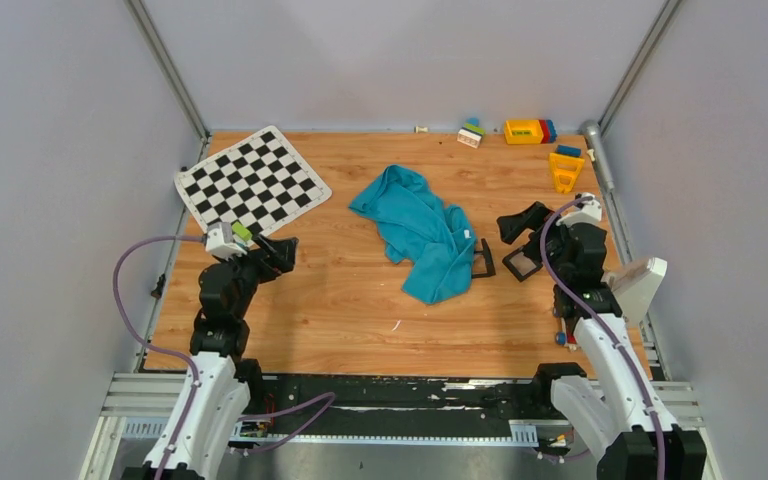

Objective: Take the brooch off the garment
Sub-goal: Flatten out the clothes at the center of the board.

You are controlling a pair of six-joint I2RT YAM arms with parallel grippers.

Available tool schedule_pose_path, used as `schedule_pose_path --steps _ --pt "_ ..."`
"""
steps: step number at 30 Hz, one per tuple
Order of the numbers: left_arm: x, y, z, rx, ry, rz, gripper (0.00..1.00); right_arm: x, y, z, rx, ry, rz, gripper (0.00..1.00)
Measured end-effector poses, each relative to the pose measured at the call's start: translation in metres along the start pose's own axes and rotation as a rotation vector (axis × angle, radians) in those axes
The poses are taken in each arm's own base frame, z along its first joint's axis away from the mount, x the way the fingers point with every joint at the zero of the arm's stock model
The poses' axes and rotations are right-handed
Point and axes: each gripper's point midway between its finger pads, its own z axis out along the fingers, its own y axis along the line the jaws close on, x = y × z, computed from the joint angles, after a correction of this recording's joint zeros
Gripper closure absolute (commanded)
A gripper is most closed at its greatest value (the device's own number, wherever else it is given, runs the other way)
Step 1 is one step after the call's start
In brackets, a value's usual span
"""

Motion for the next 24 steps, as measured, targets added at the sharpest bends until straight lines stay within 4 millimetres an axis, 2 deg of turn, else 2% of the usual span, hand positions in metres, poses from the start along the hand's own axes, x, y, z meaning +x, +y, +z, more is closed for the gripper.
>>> schedule_pose_path --steps 7,16,20,24 --pt "0.016 -0.006 0.009 0.063 0.068 -0.007 0.02 0.026 0.020 0.008 -0.093 0.102 -0.037 0.06" --pt "0.028 -0.014 0.020 0.124 0.121 -0.019 0.04 0.099 0.066 0.035 -0.135 0.316 -0.194 0.19" --pt "0.039 -0.016 0.024 0.132 0.158 -0.021 0.04 0.119 0.064 0.048 -0.072 0.360 -0.237 0.21" --pt "0.045 -0.019 0.024 0.148 0.178 -0.020 0.04 0.136 0.046 0.059 0.049 0.401 -0.278 0.23"
